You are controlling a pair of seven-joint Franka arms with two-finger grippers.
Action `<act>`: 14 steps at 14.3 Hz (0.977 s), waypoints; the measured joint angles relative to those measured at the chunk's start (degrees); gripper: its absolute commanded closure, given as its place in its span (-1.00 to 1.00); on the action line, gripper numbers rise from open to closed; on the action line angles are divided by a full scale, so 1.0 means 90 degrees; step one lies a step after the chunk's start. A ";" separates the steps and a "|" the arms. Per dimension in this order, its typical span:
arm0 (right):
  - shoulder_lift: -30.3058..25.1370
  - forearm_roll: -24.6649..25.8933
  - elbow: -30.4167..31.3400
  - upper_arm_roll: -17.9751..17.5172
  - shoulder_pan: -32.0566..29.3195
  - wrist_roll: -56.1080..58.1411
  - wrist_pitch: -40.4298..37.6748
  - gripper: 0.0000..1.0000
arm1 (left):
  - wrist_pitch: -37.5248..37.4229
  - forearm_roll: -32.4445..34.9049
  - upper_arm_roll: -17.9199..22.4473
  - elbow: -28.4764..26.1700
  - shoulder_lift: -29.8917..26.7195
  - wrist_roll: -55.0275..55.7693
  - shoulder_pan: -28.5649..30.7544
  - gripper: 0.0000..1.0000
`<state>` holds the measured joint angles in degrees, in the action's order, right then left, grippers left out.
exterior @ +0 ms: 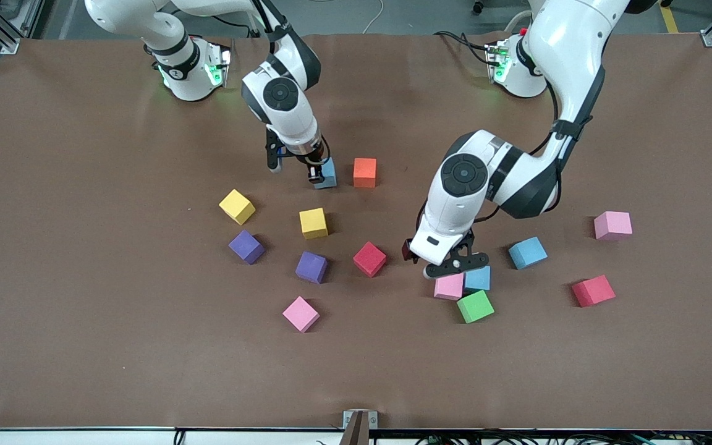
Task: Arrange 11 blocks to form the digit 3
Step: 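Release the orange block and grasp the hot pink block with the left gripper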
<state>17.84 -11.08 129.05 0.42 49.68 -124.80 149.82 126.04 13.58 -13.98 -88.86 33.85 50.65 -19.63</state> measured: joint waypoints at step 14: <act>0.0497 -0.0758 -0.0520 0.0001 0.0141 -0.0117 -0.0017 0.99 | -0.0530 0.0000 -0.0018 0.0384 0.0279 -0.0732 0.1099 -1.00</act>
<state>22.32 -17.91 124.36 0.43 50.95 -125.85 149.67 121.27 13.59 -14.14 -85.40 36.37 44.06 -9.75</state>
